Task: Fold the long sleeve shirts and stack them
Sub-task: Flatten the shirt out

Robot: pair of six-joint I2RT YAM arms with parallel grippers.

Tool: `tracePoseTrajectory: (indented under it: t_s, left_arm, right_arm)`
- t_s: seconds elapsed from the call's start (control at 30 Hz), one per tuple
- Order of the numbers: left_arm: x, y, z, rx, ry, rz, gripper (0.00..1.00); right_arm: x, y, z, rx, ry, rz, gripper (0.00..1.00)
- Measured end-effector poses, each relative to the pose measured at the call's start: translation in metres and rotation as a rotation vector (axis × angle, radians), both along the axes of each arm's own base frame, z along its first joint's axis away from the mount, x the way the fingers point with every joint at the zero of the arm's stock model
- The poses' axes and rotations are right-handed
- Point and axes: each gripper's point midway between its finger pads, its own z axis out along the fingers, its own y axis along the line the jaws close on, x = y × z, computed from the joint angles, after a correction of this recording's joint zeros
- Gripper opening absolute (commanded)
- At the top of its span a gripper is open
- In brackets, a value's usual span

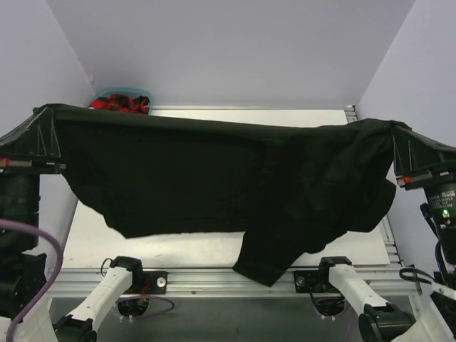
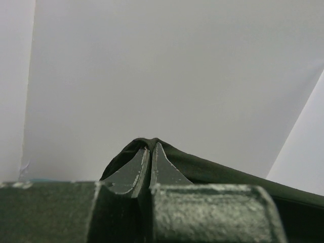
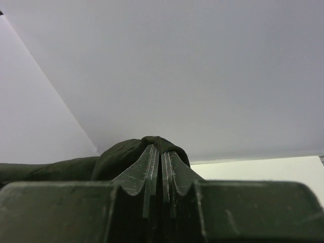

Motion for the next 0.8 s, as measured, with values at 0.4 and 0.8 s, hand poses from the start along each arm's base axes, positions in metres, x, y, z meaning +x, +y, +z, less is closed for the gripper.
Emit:
tracePoseTrajectory:
  t_s: [0.4,0.8]
  left_arm:
    - [0.211,-0.026,-0.15,0.081,0.456,0.073,0.0]
    - [0.4,-0.038,-0.433,0.146,1.001,0.146,0.76]
  right_arm:
    - [0.195,0.005,-0.11,-0.031,0.403,-0.022,0.0]
    - [0.429,-0.001,-0.355,-0.11,0.896,-0.099,0.76]
